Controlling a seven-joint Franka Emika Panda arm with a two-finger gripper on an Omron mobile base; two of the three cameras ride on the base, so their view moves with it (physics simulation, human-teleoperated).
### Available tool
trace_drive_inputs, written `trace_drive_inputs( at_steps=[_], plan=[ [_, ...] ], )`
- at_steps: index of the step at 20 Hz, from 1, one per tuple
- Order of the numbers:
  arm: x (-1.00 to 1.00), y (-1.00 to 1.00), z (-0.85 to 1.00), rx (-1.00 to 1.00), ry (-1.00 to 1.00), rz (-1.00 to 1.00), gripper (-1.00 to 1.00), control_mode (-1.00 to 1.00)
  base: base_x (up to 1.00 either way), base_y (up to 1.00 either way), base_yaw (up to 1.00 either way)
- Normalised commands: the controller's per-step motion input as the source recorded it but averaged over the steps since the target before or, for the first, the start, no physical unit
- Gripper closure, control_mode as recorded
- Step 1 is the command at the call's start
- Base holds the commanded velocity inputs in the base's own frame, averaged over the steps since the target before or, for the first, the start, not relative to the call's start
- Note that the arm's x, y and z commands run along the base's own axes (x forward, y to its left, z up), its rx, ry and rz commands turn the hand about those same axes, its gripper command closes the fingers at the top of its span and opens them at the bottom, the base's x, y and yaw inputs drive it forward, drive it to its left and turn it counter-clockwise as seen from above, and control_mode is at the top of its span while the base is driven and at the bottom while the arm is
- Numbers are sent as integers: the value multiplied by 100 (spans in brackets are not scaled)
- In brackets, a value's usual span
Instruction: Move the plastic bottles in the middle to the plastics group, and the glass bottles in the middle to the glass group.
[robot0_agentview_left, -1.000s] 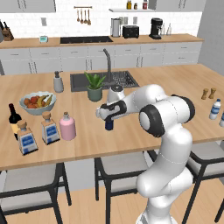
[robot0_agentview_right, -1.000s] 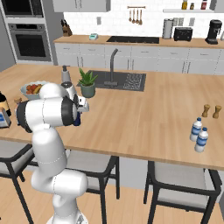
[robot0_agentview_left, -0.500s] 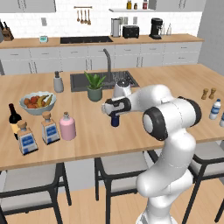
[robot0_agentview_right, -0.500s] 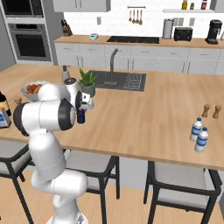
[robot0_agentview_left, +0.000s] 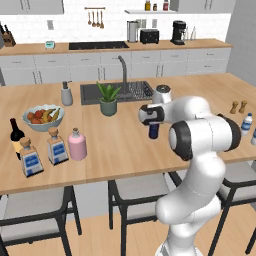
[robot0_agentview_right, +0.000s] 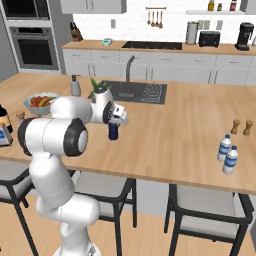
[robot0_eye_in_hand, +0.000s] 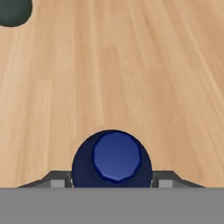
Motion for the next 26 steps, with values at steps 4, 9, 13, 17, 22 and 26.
trace_drive_inputs(
  at_steps=[4, 9, 13, 17, 22, 26],
  plan=[
    [-5, -100, 15, 0, 0, -22, 100, -100, 0, 0, 0],
    [-52, -100, 11, 0, 0, -18, 100, -100, 0, 0, 0],
    [-53, -100, 0, -1, 0, -21, 100, -100, 0, 0, 0],
    [-24, -100, 2, -4, 0, -22, 100, -100, 0, 0, 0],
    [0, -98, 16, -7, 4, -13, 100, -100, 0, 0, 0],
    [0, -98, 11, -1, 1, -11, 100, -100, 0, 0, 0]
  ],
)
